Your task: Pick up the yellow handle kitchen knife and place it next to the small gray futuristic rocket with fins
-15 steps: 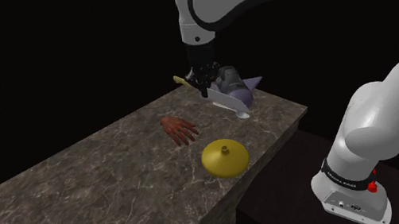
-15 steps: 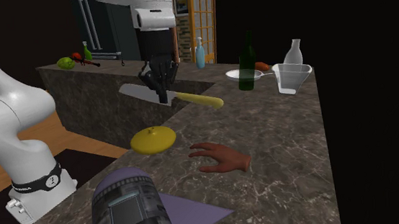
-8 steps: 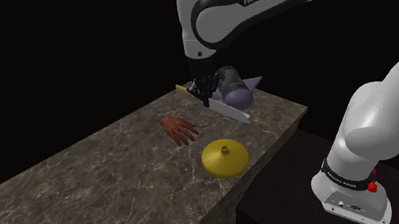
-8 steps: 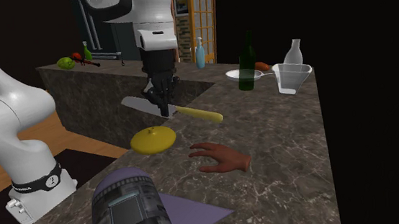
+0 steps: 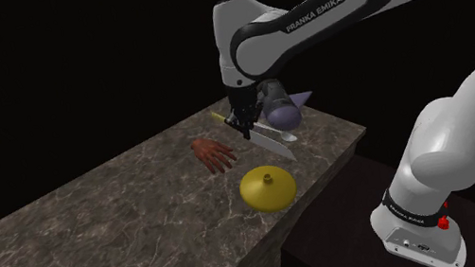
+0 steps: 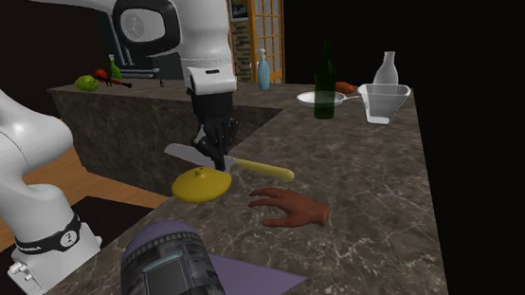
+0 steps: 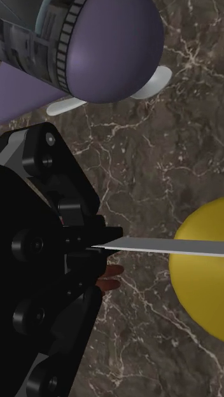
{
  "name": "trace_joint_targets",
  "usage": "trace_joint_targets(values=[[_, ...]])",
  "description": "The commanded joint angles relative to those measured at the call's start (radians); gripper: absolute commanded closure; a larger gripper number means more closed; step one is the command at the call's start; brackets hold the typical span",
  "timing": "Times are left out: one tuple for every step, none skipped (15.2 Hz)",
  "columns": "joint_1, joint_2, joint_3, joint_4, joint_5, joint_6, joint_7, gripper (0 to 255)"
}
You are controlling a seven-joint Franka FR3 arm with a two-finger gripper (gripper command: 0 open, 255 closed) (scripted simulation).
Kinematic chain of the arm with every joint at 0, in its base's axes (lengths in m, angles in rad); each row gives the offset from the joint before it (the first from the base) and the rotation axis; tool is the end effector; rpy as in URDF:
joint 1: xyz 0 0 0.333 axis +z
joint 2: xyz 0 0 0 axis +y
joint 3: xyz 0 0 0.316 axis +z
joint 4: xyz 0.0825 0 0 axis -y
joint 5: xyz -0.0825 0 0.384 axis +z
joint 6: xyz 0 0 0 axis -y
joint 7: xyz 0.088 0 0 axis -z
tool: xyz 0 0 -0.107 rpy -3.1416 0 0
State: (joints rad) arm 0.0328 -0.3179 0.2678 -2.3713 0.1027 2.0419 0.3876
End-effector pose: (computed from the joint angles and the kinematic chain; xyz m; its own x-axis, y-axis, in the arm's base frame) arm 0.4236 0.1406 0.4405 0.9888 -0.1477 -0.0217 -0.1478 -0.9890 0.0005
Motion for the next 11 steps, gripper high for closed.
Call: trace_joint_targets(values=[[0.000,0.011,0.002,-0.018,-0.001,0.029,0.000,255],[0.000,0.017,0.003,-0.027,-0.001,0.044,0.001,255],[-0.001,0.022,0.005,-0.036,-0.002,0.058,0.001,255],[-0.001,0.028,0.006,-0.044,-0.002,0.073,0.002,255],[-0.001,0.035,0.007,-0.052,-0.003,0.087,0.003,255],[-0.001,0.041,0.008,-0.061,-0.003,0.102,0.003,255],[-0.001,0.048,0.010,-0.068,-0.004,0.117,0.004,255],[-0.001,0.056,0.011,-0.076,-0.005,0.131,0.005,255],[-0.001,0.063,0.012,-0.084,-0.006,0.146,0.006,255],[-0.002,0.071,0.014,-0.091,-0.007,0.161,0.007,255],[-0.002,0.079,0.015,-0.098,-0.008,0.176,0.008,255]])
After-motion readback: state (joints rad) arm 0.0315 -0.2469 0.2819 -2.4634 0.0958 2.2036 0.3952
